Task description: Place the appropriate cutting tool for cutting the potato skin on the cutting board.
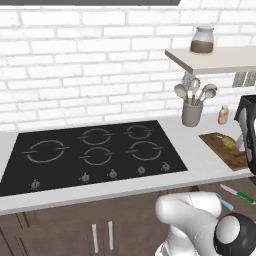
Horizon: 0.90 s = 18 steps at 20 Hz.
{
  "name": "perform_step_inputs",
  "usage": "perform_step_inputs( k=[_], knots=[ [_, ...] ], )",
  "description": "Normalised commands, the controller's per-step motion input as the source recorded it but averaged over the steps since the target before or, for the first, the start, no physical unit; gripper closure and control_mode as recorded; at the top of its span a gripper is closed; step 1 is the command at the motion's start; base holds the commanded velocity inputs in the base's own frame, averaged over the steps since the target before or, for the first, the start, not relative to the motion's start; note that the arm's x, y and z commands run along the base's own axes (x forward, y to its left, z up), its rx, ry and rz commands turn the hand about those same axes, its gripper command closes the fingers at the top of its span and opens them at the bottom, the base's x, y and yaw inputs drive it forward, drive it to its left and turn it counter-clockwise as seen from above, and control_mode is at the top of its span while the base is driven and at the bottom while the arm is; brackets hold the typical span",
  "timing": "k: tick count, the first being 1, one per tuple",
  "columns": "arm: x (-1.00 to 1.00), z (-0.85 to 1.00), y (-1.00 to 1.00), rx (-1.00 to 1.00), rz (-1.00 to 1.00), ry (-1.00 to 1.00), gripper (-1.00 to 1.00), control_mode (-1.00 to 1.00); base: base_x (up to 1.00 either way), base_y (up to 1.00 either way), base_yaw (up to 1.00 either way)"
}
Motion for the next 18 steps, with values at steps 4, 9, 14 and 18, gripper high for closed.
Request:
perform_step_inputs(
  k=[4, 9, 14, 18],
  knots=[
    [-0.29, -0.54, -0.62, 0.00, -0.01, 0.05, -1.00, -1.00, 0.00, 0.00, 0.00],
    [-0.44, -0.77, -0.53, 0.00, 0.00, 0.05, -1.00, -1.00, 0.00, 0.00, 0.00],
    [-0.25, -0.86, -0.16, 0.00, -0.02, 0.06, -1.00, -1.00, 0.00, 0.00, 0.00],
    [0.00, -0.82, -0.20, 0.00, 0.00, 0.04, -1.00, -1.00, 0.00, 0.00, 0.00]
  ],
)
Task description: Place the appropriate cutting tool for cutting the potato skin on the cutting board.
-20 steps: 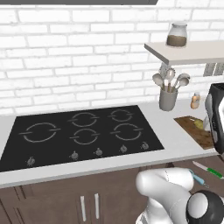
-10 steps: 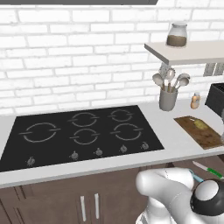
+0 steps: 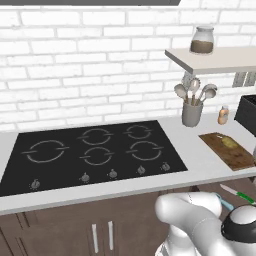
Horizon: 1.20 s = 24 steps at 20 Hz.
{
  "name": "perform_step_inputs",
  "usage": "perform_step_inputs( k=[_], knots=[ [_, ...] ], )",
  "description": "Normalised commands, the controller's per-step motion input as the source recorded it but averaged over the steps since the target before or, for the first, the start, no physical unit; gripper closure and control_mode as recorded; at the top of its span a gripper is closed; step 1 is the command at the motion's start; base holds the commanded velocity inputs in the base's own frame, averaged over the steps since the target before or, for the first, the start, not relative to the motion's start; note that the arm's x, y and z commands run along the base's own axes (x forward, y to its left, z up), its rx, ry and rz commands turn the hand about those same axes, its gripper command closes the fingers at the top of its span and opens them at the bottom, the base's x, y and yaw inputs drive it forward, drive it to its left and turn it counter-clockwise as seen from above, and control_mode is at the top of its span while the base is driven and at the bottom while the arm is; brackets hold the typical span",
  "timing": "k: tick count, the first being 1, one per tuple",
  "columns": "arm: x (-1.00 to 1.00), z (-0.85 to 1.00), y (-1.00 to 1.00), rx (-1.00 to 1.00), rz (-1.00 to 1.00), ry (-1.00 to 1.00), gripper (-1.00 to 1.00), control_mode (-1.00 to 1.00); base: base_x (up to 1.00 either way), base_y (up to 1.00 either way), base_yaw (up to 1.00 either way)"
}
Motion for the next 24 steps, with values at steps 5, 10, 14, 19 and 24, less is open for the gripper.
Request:
perform_step_inputs(
  k=[5, 10, 14, 19, 24],
  knots=[
    [0.13, -0.63, -0.20, 0.00, 0.00, 0.18, -1.00, -1.00, 0.00, 0.00, 0.00],
    [0.17, -0.57, -0.04, 0.00, 0.00, 0.19, -1.00, -1.00, 0.00, 0.00, 0.00],
    [0.04, -0.75, -0.02, 0.00, 0.00, 0.02, -1.00, -1.00, 0.00, 0.00, 0.00],
    [0.05, -0.41, -0.17, 0.00, 0.00, 0.01, -1.00, -1.00, 0.00, 0.00, 0.00],
    [-0.04, -0.40, -0.12, 0.00, 0.00, 0.02, -1.00, -1.00, 0.00, 0.00, 0.00]
  ],
)
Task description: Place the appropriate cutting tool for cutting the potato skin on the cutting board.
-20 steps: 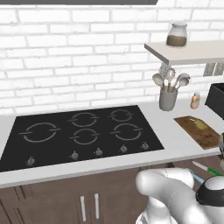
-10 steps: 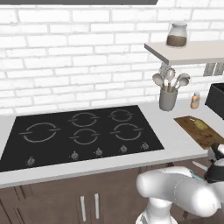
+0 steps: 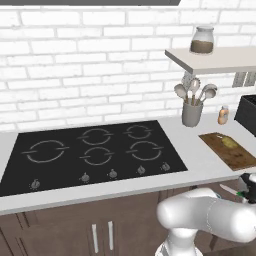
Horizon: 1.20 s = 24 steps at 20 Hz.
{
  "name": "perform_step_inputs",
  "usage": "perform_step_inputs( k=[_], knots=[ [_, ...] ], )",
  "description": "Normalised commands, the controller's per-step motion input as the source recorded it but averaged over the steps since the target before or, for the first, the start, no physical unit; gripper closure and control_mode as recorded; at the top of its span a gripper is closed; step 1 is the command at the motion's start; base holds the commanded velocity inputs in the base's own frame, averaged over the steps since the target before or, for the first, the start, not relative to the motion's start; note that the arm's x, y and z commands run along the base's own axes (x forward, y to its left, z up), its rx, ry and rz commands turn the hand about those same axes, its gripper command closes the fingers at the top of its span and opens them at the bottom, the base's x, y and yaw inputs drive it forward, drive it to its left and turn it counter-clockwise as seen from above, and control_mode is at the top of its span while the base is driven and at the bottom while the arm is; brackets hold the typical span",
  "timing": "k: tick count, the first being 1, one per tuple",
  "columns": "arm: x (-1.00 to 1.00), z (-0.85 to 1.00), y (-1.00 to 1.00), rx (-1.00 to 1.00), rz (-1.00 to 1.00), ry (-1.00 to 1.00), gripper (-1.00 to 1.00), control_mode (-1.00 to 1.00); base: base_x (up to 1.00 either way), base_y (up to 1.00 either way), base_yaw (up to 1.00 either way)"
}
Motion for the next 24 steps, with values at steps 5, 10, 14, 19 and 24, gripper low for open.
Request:
perform_step_inputs(
  k=[5, 10, 14, 19, 24],
  knots=[
    [-0.02, -0.33, -0.05, 0.00, 0.00, 0.05, -1.00, -1.00, 0.00, 0.00, 0.00],
    [-0.08, -0.16, 0.00, 0.00, 0.00, 0.05, -1.00, -1.00, 0.00, 0.00, 0.00],
    [-0.23, 0.00, 0.00, 0.00, -0.02, 0.11, -1.00, -1.00, 0.00, 0.00, 0.00],
    [-0.36, 0.00, 0.00, 0.00, -0.03, 0.13, -1.00, -1.00, 0.00, 0.00, 0.00],
    [-0.42, 0.00, 0.00, 0.00, -0.04, 0.16, -1.00, -1.00, 0.00, 0.00, 0.00]
  ],
)
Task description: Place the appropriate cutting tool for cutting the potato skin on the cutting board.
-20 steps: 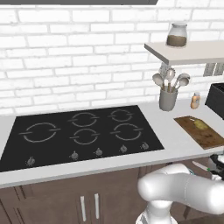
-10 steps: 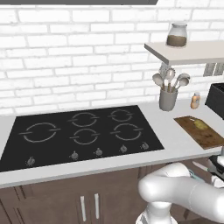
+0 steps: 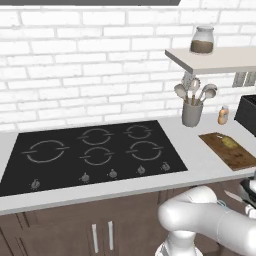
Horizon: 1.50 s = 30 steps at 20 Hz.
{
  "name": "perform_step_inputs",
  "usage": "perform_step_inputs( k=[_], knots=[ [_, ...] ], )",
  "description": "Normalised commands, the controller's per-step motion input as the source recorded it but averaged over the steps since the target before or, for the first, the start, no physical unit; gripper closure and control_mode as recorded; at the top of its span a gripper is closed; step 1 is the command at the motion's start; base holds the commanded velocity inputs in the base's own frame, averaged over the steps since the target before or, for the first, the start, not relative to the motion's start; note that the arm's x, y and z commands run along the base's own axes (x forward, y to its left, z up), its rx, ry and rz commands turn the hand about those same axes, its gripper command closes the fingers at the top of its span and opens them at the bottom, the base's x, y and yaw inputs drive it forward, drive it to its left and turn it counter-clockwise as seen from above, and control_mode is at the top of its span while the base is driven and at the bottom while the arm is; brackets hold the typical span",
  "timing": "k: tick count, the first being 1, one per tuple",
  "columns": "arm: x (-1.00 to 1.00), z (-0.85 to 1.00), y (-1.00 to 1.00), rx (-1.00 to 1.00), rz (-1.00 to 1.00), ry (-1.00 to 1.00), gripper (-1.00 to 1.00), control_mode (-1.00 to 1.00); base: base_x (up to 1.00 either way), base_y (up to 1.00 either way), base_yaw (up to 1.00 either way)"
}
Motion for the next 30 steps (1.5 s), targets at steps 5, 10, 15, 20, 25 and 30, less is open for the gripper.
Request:
perform_step_inputs(
  k=[5, 10, 15, 20, 25, 30],
  knots=[
    [-0.41, 0.00, 0.00, 0.00, -0.02, 0.06, -1.00, -1.00, 0.00, 0.00, 0.00],
    [-0.08, 0.09, -0.01, 0.00, 0.00, 0.00, -1.00, -1.00, 0.00, 0.00, 0.00],
    [0.04, 0.42, -0.10, 0.00, 0.00, -0.01, -1.00, -1.00, 0.00, 0.00, 0.00],
    [0.08, 0.14, -0.02, -0.01, 0.00, -0.08, -1.00, -1.00, 0.00, 0.00, 0.00],
    [0.39, 0.02, 0.01, -0.01, 0.00, -0.06, -1.00, -1.00, 0.00, 0.00, 0.00],
    [0.53, 0.00, 0.42, -0.03, 0.00, -0.10, -1.00, -1.00, 0.00, 0.00, 0.00]
  ],
)
